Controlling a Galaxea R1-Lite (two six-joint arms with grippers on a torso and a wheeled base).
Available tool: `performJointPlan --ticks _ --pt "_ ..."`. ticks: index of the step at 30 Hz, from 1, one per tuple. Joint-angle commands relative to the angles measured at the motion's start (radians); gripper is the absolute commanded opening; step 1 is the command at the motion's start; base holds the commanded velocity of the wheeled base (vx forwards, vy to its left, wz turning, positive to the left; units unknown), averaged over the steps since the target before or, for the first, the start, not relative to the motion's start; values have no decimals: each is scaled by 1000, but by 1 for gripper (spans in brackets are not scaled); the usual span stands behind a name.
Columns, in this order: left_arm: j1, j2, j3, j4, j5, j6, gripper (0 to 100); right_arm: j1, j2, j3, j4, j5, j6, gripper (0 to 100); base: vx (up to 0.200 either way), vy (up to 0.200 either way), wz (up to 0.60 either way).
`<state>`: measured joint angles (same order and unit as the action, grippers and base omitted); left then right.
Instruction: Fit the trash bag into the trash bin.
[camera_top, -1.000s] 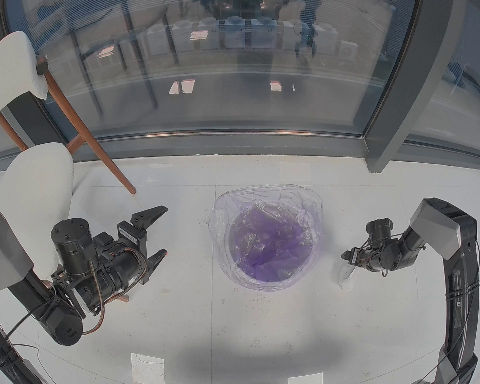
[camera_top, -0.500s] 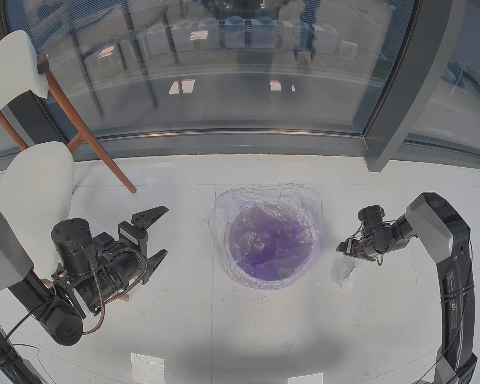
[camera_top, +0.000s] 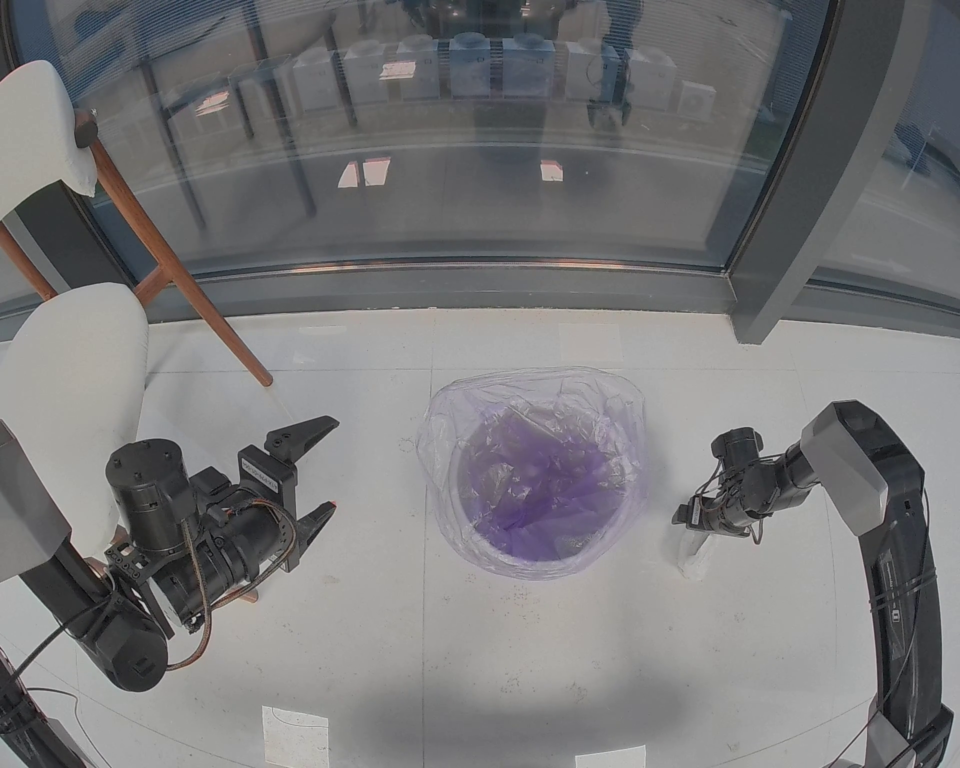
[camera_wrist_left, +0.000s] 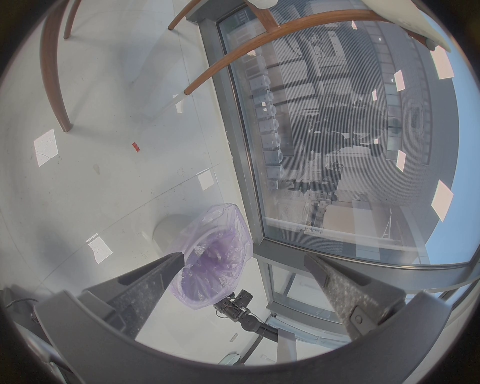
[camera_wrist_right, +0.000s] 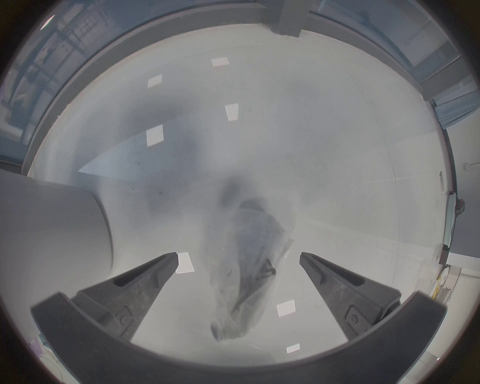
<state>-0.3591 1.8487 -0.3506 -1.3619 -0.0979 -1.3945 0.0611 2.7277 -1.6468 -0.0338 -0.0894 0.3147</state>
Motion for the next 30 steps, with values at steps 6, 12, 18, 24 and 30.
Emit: performJointPlan --ticks 6,12,18,24,30 --pt "0 27 -4 -2 0 3 100 -4 78 -125 91 2 3 100 0 0 0" --pt "0 30 -7 -2 0 3 100 -3 106 -159 98 2 3 0 0 0 0" --pt "0 30 -5 -2 1 5 100 -7 78 -163 100 0 0 0 0 0 0" --pt "2 17 2 0 3 57 100 -32 -197 -67 115 14 37 0 0 0 0" --pt "3 3 9 0 6 68 100 -32 -540 81 123 89 44 0 0 0 0"
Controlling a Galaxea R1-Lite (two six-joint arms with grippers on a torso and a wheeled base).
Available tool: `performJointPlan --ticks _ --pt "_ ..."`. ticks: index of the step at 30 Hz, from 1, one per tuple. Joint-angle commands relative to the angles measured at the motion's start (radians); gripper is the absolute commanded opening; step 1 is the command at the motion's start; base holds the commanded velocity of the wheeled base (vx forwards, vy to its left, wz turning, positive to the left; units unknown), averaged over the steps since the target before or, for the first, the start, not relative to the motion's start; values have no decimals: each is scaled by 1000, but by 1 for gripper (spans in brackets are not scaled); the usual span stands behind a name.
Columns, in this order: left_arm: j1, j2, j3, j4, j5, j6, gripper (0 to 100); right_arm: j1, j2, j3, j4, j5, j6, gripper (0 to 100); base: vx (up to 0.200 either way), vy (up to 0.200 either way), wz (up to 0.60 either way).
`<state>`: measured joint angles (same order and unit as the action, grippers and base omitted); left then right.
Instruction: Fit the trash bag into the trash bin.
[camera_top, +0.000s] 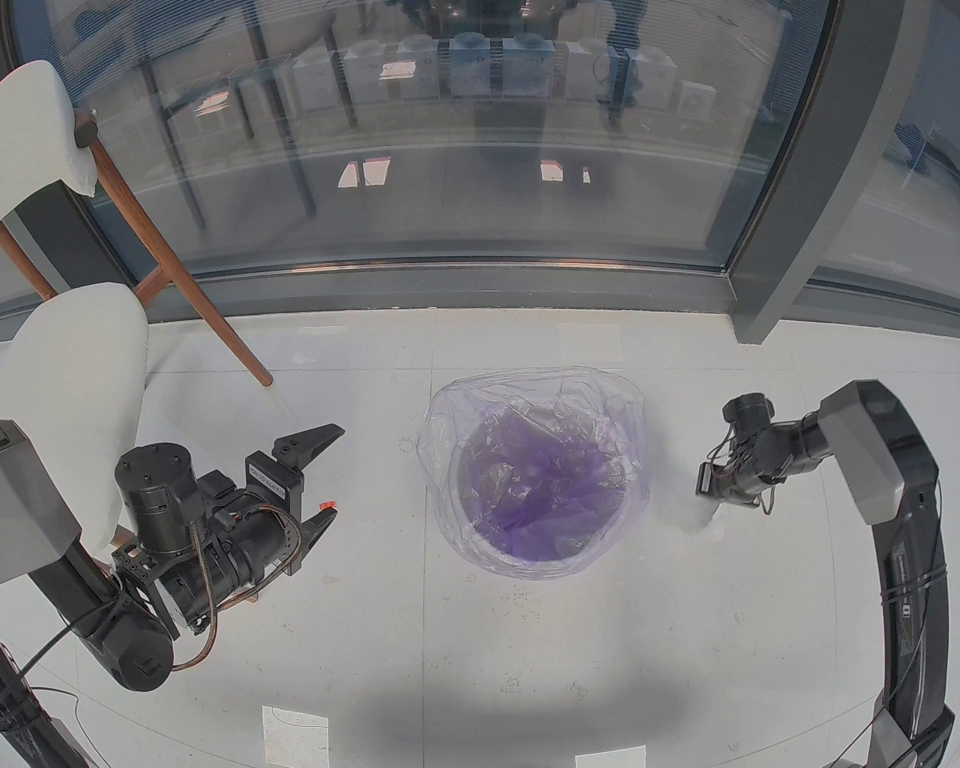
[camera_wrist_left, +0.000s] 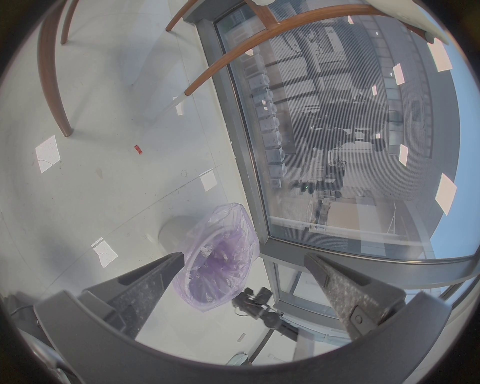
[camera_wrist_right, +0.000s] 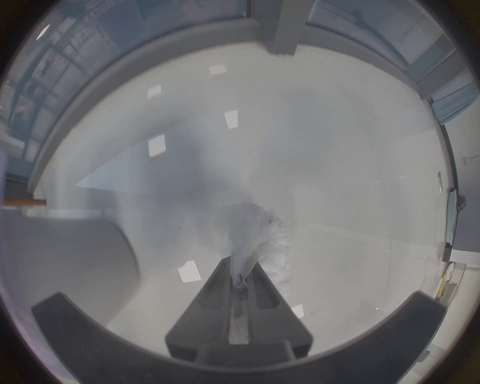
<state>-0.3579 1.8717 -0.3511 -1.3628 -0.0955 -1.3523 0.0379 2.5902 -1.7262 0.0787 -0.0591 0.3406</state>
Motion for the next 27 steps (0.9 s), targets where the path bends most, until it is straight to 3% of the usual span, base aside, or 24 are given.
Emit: performJointPlan --ticks 1,5,8,17,22,27 --pt "2 -26 14 1 3 25 100 20 -513 186 10 84 20 0 0 0 0" --pt "4 -40 18 1 5 25 100 106 -671 203 12 108 47 0 0 0 0" --pt "7 -39 7 -4 5 61 100 254 -789 336 -8 113 149 0 0 0 0" --pt "31 -37 24 -95 3 87 100 487 -820 559 -148 101 216 0 0 0 0" --pt "33 -39 12 -98 2 88 100 540 -703 625 -240 101 219 0 0 0 0" --pt "37 -52 20 -160 -3 87 100 540 -476 613 -562 85 212 0 0 0 0"
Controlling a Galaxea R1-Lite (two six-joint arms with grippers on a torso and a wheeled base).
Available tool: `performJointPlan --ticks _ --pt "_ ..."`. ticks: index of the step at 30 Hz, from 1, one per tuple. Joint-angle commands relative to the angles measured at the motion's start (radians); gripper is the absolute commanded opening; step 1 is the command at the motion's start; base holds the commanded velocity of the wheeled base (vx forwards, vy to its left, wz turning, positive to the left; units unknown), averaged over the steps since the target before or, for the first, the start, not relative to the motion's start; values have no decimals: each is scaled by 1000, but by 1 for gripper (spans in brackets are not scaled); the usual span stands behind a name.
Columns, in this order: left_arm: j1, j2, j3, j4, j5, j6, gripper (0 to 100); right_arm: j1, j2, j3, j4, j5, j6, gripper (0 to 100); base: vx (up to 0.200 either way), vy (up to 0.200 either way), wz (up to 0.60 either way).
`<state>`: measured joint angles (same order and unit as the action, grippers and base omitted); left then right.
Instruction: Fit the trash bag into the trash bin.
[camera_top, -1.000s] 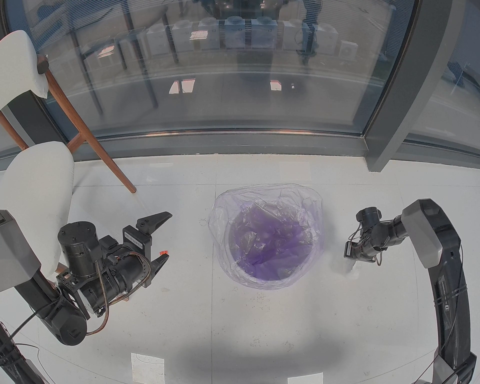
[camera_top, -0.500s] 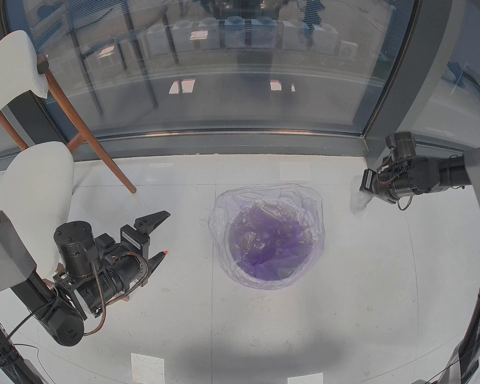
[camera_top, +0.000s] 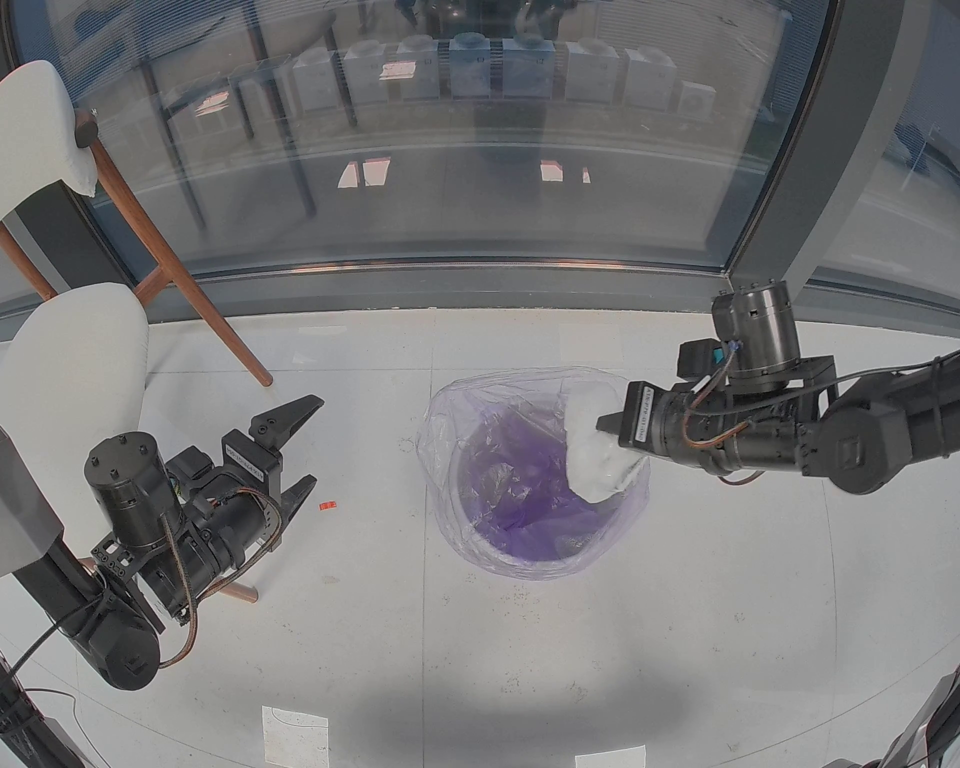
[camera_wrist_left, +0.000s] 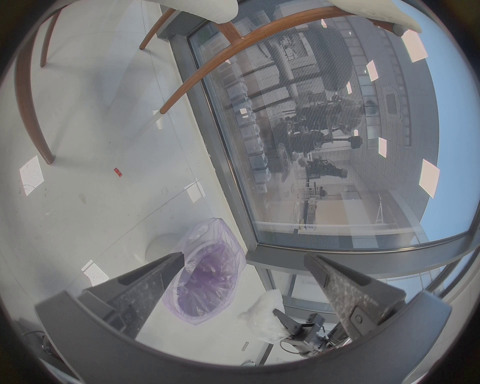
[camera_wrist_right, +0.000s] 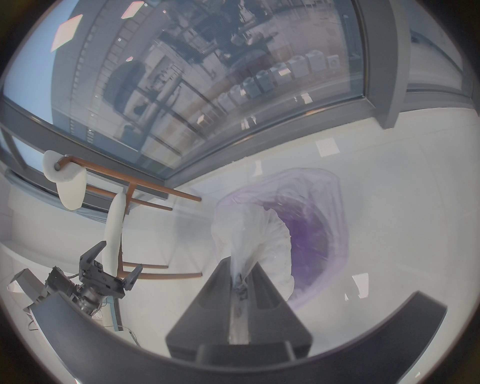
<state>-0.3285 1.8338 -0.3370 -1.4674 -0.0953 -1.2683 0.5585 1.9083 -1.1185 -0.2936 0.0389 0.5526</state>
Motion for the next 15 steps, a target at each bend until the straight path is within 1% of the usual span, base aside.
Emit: performJointPlan --ticks 1,4,9,11,15 --pt "14 -28 7 -62 -4 3 100 18 222 5 -219 -22 0 0 0 0 0" --pt "29 -79 12 -57 -18 3 100 12 270 13 -288 -50 -2 0 0 0 0" --pt "32 -125 13 -56 -24 14 100 4 311 13 -297 -51 3 0 0 0 0" --pt "34 -146 12 -57 -24 49 100 4 342 -4 -302 -51 1 0 0 0 0" --pt "39 -168 13 -56 -23 190 100 -6 446 -41 -410 -57 -5 0 0 0 0"
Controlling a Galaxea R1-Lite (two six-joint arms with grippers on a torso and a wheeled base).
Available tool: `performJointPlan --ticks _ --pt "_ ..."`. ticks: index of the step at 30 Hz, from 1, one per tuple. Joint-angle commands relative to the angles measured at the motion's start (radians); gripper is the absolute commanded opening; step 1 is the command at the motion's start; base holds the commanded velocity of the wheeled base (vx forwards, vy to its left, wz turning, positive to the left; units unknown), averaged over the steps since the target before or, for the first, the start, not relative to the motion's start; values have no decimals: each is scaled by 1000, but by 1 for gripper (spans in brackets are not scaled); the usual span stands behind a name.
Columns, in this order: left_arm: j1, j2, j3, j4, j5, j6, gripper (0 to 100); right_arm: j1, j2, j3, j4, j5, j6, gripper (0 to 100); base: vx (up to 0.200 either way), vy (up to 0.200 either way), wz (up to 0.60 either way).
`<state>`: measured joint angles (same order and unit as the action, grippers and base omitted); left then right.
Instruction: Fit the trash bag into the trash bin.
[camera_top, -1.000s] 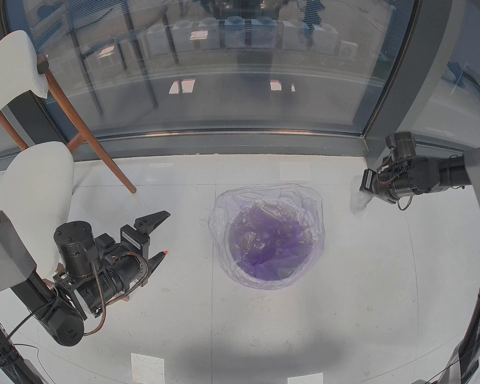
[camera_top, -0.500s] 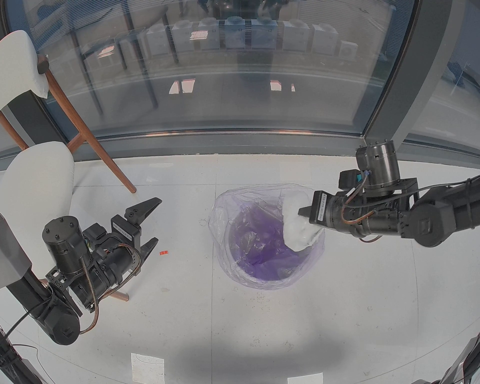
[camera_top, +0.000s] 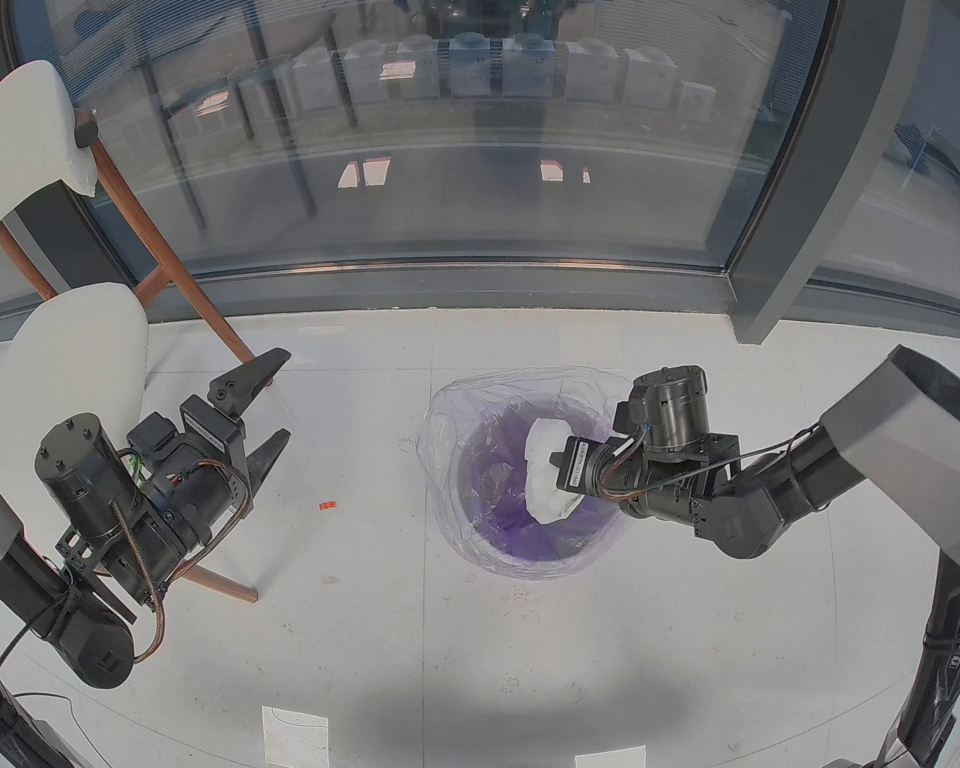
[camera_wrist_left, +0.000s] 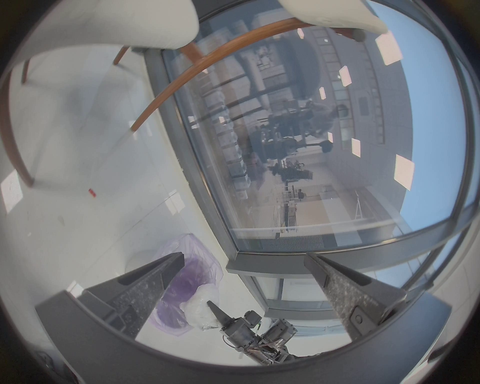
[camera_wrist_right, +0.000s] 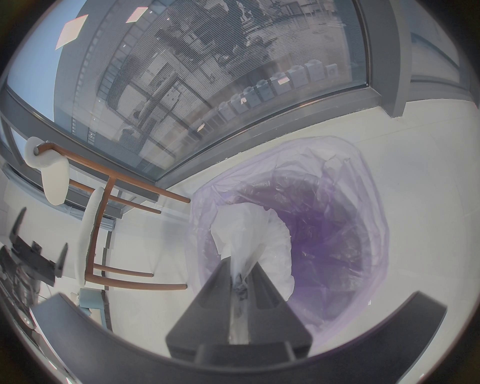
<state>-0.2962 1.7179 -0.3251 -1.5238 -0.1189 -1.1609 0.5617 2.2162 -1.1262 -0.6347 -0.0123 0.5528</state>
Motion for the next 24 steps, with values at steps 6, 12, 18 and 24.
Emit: performJointPlan --ticks 6,12,18,24 --pt "43 -127 37 4 1 201 100 -11 206 -41 -114 -12 -10 0 0 0 0" --pt "123 -219 49 5 2 227 100 -32 249 -89 -114 -37 -5 100 0 0 0" --pt "124 -325 55 4 -1 308 100 -26 145 -69 -160 -70 38 100 0 0 0" --pt "126 -497 104 16 -61 354 100 -55 -216 100 -160 -107 64 100 0 0 0"
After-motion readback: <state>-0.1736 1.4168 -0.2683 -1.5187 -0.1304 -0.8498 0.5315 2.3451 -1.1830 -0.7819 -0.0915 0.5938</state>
